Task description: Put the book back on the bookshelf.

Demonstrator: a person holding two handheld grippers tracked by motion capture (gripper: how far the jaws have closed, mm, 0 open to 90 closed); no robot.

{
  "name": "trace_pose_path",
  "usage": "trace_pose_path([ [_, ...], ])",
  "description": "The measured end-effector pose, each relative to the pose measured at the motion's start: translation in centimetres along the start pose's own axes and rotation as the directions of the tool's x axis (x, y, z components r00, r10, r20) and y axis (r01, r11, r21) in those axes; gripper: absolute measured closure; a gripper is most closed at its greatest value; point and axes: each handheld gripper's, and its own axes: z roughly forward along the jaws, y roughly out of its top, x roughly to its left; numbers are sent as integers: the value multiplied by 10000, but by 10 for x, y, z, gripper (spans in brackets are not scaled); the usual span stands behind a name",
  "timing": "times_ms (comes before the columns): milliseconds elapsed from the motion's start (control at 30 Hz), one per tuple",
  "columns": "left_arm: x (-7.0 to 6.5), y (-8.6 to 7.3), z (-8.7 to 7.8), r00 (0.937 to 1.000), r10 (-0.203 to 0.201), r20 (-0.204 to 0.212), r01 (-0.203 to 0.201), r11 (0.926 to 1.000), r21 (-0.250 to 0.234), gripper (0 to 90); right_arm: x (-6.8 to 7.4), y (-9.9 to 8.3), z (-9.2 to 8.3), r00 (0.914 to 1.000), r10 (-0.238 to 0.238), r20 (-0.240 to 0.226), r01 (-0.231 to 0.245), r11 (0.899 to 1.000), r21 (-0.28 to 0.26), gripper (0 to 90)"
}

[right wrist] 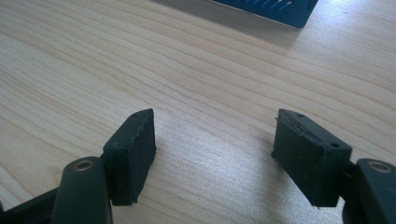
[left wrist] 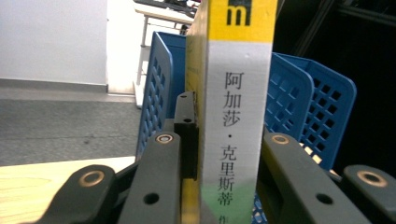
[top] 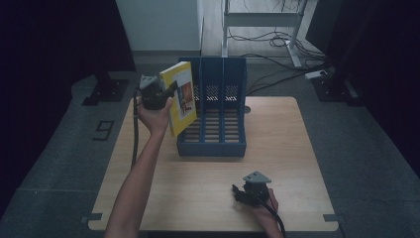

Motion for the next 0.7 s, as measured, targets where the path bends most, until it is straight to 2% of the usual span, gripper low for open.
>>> trace_pose_path([
  [700,-5,-7,25,9998,-156,-93,156,9999,39,756,0,0,0,10000,-3,-2,3,10000,0,293],
])
